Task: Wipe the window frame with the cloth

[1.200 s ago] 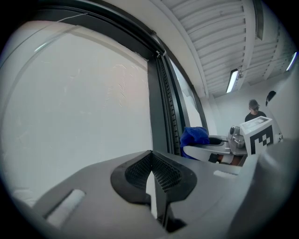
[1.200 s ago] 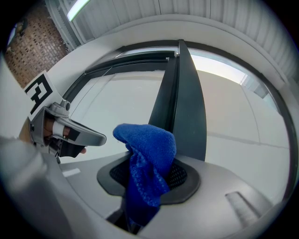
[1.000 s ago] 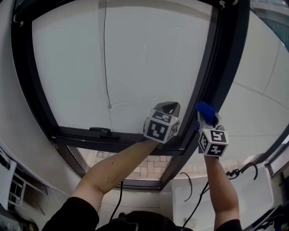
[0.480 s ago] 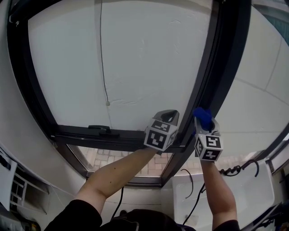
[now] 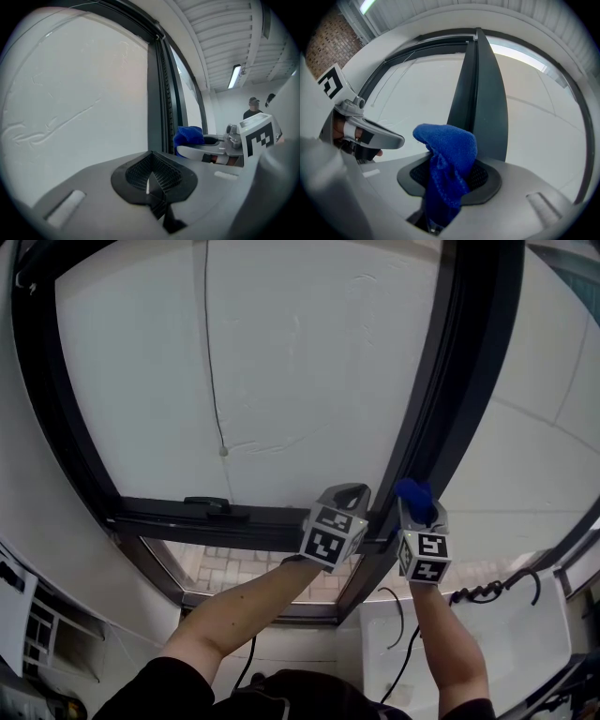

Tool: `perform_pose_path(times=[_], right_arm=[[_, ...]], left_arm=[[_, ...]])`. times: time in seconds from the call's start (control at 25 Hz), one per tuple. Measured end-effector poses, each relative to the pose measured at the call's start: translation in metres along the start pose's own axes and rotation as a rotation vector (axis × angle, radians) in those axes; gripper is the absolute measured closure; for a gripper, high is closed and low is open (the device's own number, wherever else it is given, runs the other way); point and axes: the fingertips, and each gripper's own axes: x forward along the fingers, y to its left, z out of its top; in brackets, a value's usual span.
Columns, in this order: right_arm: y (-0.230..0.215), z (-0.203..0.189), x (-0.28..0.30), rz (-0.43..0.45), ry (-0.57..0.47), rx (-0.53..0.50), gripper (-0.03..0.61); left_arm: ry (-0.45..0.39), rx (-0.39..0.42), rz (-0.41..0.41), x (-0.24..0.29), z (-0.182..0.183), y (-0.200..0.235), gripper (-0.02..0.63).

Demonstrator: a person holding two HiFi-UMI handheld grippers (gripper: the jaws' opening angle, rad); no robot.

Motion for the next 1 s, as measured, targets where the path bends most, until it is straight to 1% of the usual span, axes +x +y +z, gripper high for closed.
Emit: perform_pose_path(times=[0.12, 0.24, 0.4, 0.64, 0.76, 1.0], right_arm=[[0.004, -0.017, -0.001, 0.002, 0.030, 0.001, 0.434], [0.008, -0.033, -0.001, 0.005, 0.060, 0.005, 0.433], [0.010, -0.046, -0.002, 0.010, 0.078, 0.012, 0.433], [0.014, -0.065, -0.004, 0.025, 0.099, 0.091, 0.431], [0.020, -0.071, -0.006, 0.048, 0.124, 0.141, 0.431], [0.023, -0.094, -0.007, 0.070, 0.174, 0.173, 0.431]], left_arm=[[0.013, 0.013, -0.012, 0.000, -0.013, -0.003, 0.624], [0.026, 0.008, -0.002, 0.001, -0.026, 0.000, 0.624], [0.052, 0.007, -0.003, -0.001, -0.038, 0.000, 0.624], [0.060, -0.009, -0.016, -0.003, -0.052, -0.006, 0.624], [0.068, -0.007, -0.018, -0.004, -0.059, -0.008, 0.624], [0.104, -0.021, -0.018, -0.005, -0.079, -0.006, 0.624]])
